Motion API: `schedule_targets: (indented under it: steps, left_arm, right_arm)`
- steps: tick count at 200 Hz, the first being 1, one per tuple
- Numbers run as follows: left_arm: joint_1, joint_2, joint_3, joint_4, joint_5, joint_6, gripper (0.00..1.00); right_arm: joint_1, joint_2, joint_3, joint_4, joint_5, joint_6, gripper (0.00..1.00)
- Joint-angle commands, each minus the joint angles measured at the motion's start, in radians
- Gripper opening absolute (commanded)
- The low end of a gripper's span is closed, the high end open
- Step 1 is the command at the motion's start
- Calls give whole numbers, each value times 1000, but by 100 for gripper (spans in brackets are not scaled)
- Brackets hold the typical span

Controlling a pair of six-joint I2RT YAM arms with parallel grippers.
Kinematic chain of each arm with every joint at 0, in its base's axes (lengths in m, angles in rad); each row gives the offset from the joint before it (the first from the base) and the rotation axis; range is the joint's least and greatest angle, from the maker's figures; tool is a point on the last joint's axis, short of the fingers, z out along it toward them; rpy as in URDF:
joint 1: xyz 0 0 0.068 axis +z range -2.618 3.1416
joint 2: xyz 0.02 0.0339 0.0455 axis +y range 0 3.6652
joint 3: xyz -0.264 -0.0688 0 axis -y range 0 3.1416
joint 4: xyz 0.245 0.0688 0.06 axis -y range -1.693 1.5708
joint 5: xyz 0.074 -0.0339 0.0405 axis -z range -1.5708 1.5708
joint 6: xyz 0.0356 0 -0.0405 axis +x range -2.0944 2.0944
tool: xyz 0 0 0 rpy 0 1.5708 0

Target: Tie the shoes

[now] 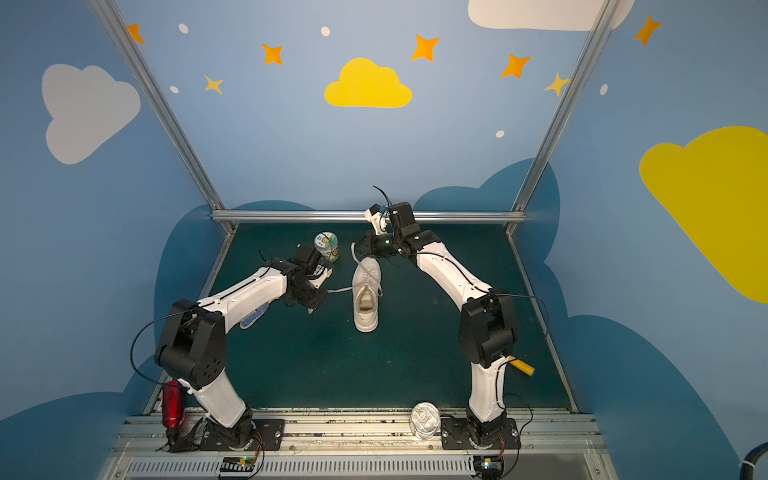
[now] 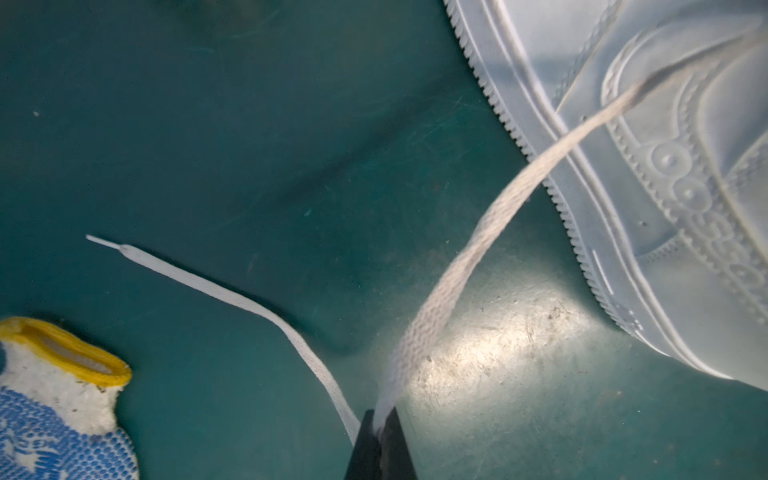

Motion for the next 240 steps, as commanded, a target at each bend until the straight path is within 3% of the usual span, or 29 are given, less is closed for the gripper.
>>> schedule_targets:
  steps: [1, 125, 240]
  left_arm:
    - [-5, -46, -29, 29, 26, -34, 3]
    - [-21, -133, -209, 189, 146, -231, 3]
    - [-28, -221, -400, 373, 192, -403, 3]
  right_arm:
    - [19, 45, 65, 21, -4, 38, 0]
    - [93, 202, 209, 123, -39, 129, 0]
    - [128, 348, 291, 211, -62, 218, 0]
